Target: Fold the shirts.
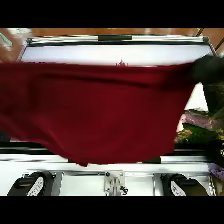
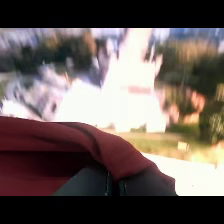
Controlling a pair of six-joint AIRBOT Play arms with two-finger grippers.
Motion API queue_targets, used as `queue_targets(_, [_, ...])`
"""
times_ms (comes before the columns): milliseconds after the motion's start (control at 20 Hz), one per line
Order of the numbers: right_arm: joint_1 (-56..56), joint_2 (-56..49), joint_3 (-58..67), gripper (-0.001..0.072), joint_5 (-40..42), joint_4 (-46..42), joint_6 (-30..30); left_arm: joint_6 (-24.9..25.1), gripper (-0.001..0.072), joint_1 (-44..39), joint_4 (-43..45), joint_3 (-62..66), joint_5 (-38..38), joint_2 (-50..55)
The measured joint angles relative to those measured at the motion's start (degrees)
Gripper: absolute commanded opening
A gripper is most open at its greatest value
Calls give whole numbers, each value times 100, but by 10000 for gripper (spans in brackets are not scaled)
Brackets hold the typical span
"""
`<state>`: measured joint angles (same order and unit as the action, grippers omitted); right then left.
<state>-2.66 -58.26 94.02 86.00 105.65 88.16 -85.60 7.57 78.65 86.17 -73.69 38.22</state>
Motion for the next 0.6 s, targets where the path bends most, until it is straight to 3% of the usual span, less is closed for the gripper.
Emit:
queue_targets(250, [2, -1425, -1163, 84, -1399, -192, -225, 166, 35, 0, -520, -1069, 697, 1462])
queue_targets(600, [7, -2887, -1438, 101, -4113, -225, -1283, 337, 36, -44, -2065, -1058, 2046, 3753])
